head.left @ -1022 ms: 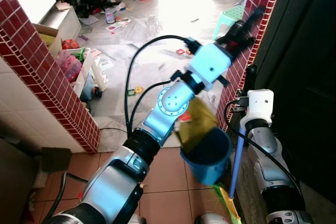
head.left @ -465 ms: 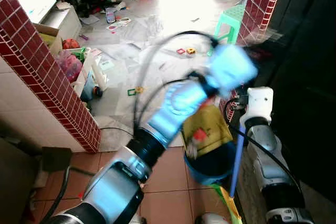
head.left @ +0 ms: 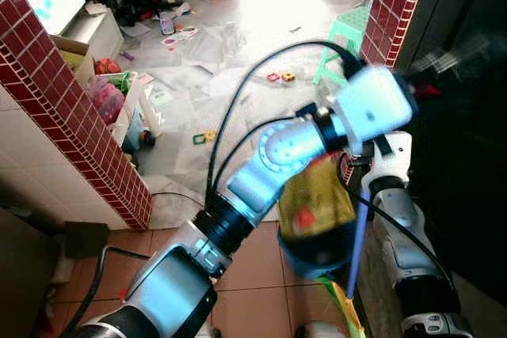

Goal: Sweep floor

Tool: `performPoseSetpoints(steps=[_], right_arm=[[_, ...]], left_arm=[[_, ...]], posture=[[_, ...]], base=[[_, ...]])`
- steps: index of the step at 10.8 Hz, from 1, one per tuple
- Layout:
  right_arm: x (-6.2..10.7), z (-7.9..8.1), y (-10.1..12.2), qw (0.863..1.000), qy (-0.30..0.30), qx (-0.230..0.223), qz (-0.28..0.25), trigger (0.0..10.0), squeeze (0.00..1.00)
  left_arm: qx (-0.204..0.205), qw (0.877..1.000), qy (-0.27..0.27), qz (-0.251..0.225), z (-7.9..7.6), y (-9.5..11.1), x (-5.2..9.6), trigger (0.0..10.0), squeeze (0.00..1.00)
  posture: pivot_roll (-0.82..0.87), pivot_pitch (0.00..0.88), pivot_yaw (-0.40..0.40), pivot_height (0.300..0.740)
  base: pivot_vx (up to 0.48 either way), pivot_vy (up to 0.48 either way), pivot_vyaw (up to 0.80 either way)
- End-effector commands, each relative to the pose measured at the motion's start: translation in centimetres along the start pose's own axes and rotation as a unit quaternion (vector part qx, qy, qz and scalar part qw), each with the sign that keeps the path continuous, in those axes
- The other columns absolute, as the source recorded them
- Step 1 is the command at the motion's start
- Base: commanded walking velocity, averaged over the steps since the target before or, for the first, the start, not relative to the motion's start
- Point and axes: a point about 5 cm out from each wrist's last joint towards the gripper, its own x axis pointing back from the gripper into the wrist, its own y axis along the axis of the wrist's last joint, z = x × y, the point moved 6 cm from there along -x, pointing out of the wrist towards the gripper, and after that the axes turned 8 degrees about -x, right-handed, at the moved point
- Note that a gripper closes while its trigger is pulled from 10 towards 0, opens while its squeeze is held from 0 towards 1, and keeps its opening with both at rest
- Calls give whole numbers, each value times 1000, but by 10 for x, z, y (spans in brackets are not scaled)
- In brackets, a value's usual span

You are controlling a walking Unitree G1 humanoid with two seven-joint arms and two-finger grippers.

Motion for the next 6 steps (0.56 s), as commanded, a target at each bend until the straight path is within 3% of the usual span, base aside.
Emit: performPoseSetpoints(steps=[1,2,3,4,5,6], right_arm=[[-5,8,12,1000,14,-6,-22,10000,0],[-5,9,12,1000,15,-6,-21,10000,0],[-5,9,13,1000,14,-6,-22,10000,0],[-5,10,14,1000,15,-7,-23,10000,0],[-5,11,14,1000,17,-6,-22,10000,0],[-5,11,13,1000,18,-7,-22,10000,0]], left_arm=[[-15,998,0,-66,2,40,-20,10000,0],[11,998,14,-66,5,42,-21,10000,0],[132,986,89,-40,28,29,-21,10000,0],[19,998,35,-47,11,35,-19,10000,0],[4,998,46,-43,14,33,-17,10000,0],[-9,995,88,-40,35,35,-12,10000,0]], posture=[[-127,0,88,740],[-125,0,91,740],[-128,0,91,740],[-128,0,91,740],[-128,0,91,740],[-127,0,87,740]], base=[[0,0,0],[0,0,0],[0,0,0],[0,0,0],[0,0,0],[0,0,0]])
